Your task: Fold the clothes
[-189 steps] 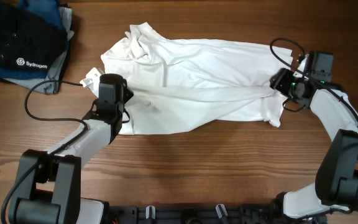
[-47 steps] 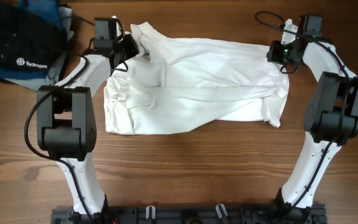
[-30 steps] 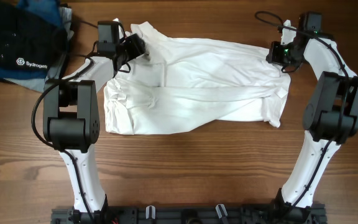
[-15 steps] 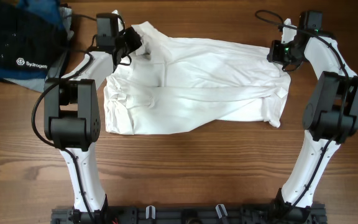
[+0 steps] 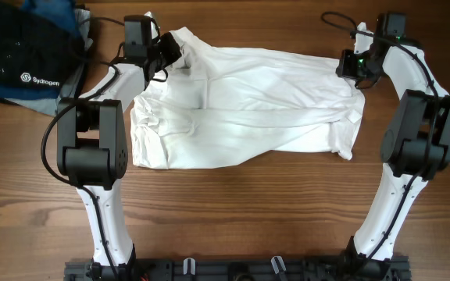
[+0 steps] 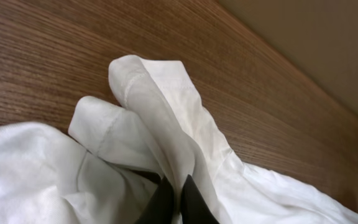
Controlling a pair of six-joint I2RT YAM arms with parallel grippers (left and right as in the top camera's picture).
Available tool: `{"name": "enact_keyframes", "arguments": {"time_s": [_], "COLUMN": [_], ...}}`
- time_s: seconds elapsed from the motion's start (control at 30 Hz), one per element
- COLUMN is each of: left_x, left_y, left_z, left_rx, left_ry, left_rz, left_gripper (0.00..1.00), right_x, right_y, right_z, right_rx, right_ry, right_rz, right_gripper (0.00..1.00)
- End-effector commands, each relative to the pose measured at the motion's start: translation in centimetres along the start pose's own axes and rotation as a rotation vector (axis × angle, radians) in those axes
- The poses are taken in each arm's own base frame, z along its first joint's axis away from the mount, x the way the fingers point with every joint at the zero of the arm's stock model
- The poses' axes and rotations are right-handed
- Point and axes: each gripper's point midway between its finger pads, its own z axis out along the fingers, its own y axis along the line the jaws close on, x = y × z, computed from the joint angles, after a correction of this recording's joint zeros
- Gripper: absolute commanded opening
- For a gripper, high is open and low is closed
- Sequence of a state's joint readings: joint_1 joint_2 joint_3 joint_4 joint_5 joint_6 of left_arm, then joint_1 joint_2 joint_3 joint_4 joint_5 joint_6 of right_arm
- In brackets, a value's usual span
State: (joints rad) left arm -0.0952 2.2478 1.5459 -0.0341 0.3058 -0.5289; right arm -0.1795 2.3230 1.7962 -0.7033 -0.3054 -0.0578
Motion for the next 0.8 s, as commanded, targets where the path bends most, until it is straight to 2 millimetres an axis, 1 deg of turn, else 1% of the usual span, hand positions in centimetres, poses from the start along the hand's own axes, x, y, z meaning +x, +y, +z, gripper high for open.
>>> {"name": "enact_keyframes", "arguments": {"time_s": [0.0, 0.2, 0.3, 0.43, 0.5, 0.57, 0.77], "left_x": [-1.2, -2.2, -2.9, -3.6, -3.5, -3.2, -0.7], "left_y": [-2.5, -4.2, -5.2, -6.3, -6.6, -6.4, -5.1], "left_z": [-1.4, -3.5, -4.8, -7.2, -8.3, -9.0, -10.3], "left_rx": [0.043, 0.02, 0.009, -0.003, -0.011, -0.035, -0.1], "left_ry": [-0.021, -0.051, -0.077, -0.094, -0.08, -0.063, 0.047], "left_rz": [0.037, 0.102, 0.15, 0.177, 0.173, 0.165, 0.133], "left_gripper": [0.04, 0.04, 0.04, 0.04, 0.04, 0.04, 0.04], "right_x": [-2.6, -4.5, -5.0, -5.2, -4.9, -4.5, -1.4], "right_y": [0.5, 1.6, 2.1, 2.8, 3.0, 3.2, 3.3], "right_z": [-2.7, -6.7, -8.3, -10.3, -11.1, -11.5, -11.3], "right_rx": [0.021, 0.025, 0.027, 0.028, 0.028, 0.026, 0.018], "right_ry": [-0.08, -0.163, -0.188, -0.207, -0.202, -0.187, -0.066], "right_rz": [-0.019, -0.045, -0.053, -0.059, -0.059, -0.053, 0.017], "right_gripper": [0.04, 0.04, 0.04, 0.04, 0.04, 0.04, 0.04]}}
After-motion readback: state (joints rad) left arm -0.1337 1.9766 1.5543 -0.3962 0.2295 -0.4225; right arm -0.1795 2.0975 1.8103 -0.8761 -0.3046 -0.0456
